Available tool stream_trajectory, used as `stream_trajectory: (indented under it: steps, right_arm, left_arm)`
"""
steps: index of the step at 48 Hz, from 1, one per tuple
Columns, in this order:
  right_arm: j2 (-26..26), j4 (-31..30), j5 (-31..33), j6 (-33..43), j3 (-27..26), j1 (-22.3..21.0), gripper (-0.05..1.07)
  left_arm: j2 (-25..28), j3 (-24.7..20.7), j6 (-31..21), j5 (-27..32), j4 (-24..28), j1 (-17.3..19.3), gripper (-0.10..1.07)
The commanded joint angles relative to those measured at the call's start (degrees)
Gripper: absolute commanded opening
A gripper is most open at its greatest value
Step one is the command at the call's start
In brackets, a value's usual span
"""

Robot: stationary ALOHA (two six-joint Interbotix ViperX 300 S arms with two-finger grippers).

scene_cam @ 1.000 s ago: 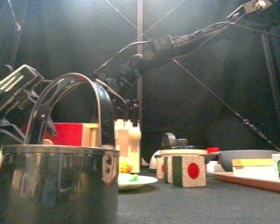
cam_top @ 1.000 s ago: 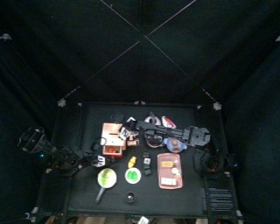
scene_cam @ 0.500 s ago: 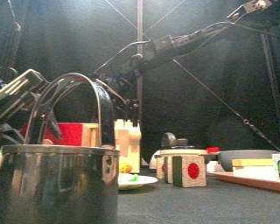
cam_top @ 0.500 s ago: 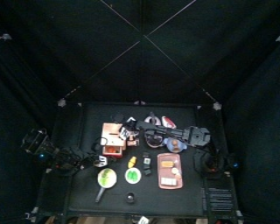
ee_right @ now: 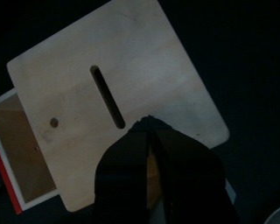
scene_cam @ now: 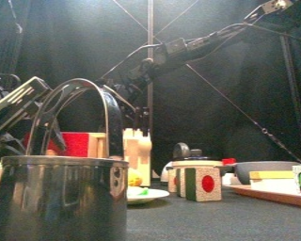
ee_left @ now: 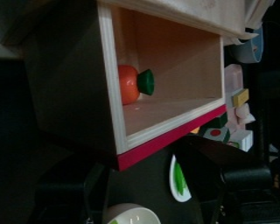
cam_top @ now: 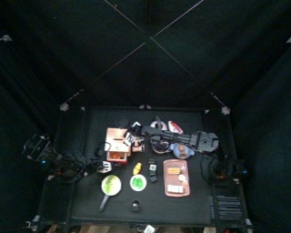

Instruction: Open drawer

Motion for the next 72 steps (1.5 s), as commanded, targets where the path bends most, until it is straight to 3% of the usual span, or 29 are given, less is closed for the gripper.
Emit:
stream_trajectory:
  steps: [1,12,18,51,65,72]
  right_arm:
    - [-0.2,-0.2,0.4,-0.2,0.7,-0.4,0.14]
    - [-0.2,-0.2,0.5,-0.2,0.7,-0.4,0.14]
    - [-0.2,-0.2,0.4,-0.2,0.7,-0.4,0.14]
    - [-0.2,-0.2,0.7,-0.2,0.6,-0.4,0.14]
    - [-0.2,-0.2,0.7,-0.2,0.6,-0.4,0.14]
    - [-0.1,-0.2,0.7,-0.2,0.5,-0.4,0.14]
  left_arm:
    - [-0.1,-1.0,0.2,-0.2,-0.4,0.1,0.8]
    - [-0.1,-1.0,0.1,0.1,-0.4,0.1,0.61]
    - [0.0,-1.1,-0.1,0.6,-0.4,-0.2,0.56]
    - [-0.1,-2.9,-0.1,2.0,-6.4,-8.3,0.56]
    - [0.0,-2.4,0.0,1.2,-6.9,-8.4,0.58]
    - [0.0,-2.4,0.4,1.1,-6.1,-8.3,0.65]
